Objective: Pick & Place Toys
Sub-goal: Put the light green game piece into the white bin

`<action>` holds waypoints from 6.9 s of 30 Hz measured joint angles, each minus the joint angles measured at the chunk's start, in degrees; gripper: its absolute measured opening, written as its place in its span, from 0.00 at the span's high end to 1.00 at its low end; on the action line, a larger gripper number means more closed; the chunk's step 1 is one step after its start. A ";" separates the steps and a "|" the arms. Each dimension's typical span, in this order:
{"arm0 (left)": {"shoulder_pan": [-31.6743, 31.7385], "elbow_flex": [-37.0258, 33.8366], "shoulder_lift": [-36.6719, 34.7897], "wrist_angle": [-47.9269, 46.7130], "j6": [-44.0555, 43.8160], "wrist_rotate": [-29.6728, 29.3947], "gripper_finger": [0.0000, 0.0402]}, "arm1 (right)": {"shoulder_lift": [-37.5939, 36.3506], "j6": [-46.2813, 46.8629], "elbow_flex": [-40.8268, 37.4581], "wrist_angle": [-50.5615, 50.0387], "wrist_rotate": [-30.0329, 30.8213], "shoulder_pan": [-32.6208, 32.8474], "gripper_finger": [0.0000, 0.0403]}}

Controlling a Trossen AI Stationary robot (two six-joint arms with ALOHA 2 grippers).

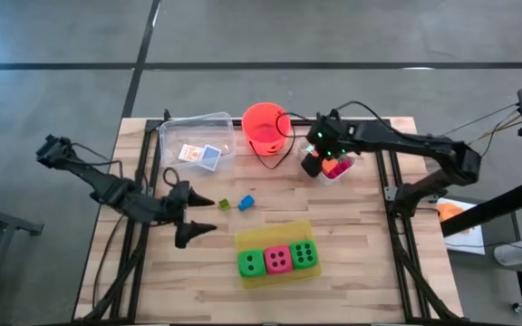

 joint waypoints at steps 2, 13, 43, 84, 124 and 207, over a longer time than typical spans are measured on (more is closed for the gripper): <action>2.42 0.40 -0.06 0.14 1.96 2.31 0.02 | -2.49 1.01 -2.60 3.67 0.02 2.96 0.30; 13.12 0.30 2.65 -0.82 1.76 4.83 0.02 | -7.67 4.16 -16.82 27.72 -0.22 16.51 0.30; 22.24 1.97 27.12 -11.01 9.81 8.29 0.02 | -4.61 -3.45 -16.64 27.32 -0.20 18.73 0.30; 26.35 -1.85 38.63 -8.63 10.81 14.35 0.02 | -4.59 -3.44 -16.64 26.32 -0.22 18.82 0.30; 26.59 -1.17 26.00 -8.69 -4.43 24.41 0.70 | -4.57 -14.81 -16.66 35.08 0.58 24.69 0.30; 27.88 0.66 25.09 35.31 -7.80 24.82 0.07 | 4.01 -24.55 -2.58 45.70 37.28 35.68 0.67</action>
